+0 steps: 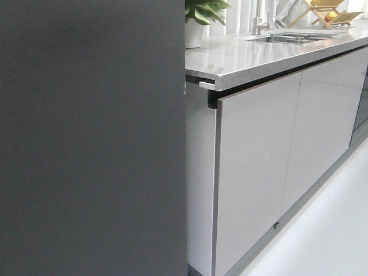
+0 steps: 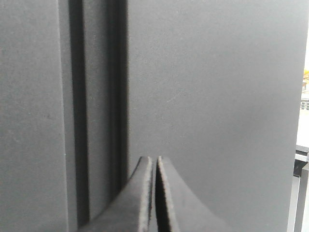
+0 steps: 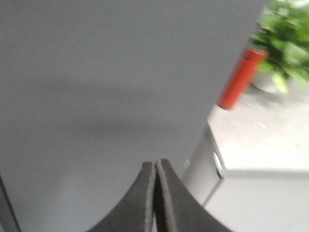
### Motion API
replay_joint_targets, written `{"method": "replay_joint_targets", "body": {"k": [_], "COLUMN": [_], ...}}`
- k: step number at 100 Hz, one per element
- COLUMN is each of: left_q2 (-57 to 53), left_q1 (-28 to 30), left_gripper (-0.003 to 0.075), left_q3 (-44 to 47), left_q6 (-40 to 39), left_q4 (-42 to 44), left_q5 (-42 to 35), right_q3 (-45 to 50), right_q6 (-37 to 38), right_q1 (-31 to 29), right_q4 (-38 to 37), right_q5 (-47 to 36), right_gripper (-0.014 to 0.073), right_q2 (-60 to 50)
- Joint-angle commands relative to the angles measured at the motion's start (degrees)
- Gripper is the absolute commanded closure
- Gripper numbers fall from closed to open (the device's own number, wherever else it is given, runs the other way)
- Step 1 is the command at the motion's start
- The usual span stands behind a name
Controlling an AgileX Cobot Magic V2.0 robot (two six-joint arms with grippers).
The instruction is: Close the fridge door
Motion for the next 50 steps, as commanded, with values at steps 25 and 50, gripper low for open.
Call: {"method": "replay_joint_targets", "body": {"k": [25, 50], "left_q2": [-0.6, -0.6], "left_q1": [-0.2, -0.2], "left_gripper": [0.0740, 0.0740], "left_q3": [2.0, 2.0], "left_q6": [-0.1, -0.1], "left_q4": [-0.2, -0.2], "left_q5": [-4.2, -4.2], "right_q3": [26.1, 37.0], "right_q6": [17.5, 20.2], "right_q1": [-0.2, -0.2], "right_q4": [-16.1, -16.8], "right_q5": [-7.7, -7.1], "right_gripper": [0.0638, 0.0638], "right_q2": [-22.5, -35.1]}}
